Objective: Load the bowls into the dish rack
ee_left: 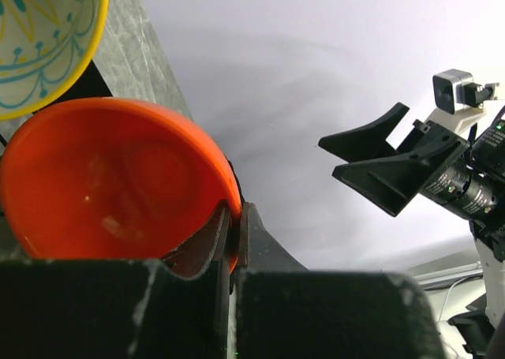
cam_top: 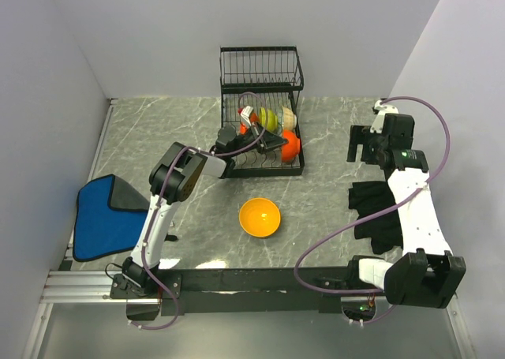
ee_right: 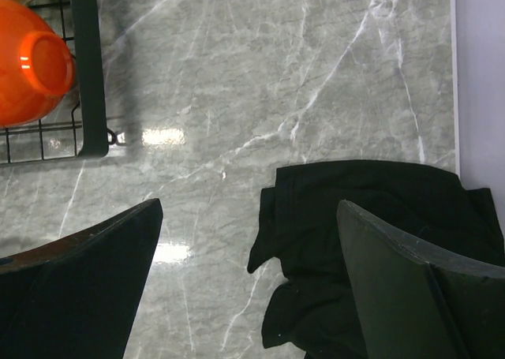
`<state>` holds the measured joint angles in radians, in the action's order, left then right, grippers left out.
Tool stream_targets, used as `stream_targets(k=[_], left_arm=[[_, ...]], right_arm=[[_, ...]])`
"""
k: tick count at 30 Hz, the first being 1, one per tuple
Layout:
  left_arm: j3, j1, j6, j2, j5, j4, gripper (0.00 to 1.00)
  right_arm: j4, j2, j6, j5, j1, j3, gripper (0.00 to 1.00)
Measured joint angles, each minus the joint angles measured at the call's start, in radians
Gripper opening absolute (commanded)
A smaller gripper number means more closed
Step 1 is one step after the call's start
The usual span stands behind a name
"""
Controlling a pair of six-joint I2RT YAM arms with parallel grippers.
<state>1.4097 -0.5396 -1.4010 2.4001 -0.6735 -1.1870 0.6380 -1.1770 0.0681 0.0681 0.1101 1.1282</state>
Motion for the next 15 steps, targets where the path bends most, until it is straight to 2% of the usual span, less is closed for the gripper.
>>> stream_targets(k=[15], left_arm=[[-0.006,-0.016,-0.039,0.009,-0.044,-0.055,0.01]], right_arm=[[-0.006,-0.01,0.0,0.003,0.0,0.013,1.0]])
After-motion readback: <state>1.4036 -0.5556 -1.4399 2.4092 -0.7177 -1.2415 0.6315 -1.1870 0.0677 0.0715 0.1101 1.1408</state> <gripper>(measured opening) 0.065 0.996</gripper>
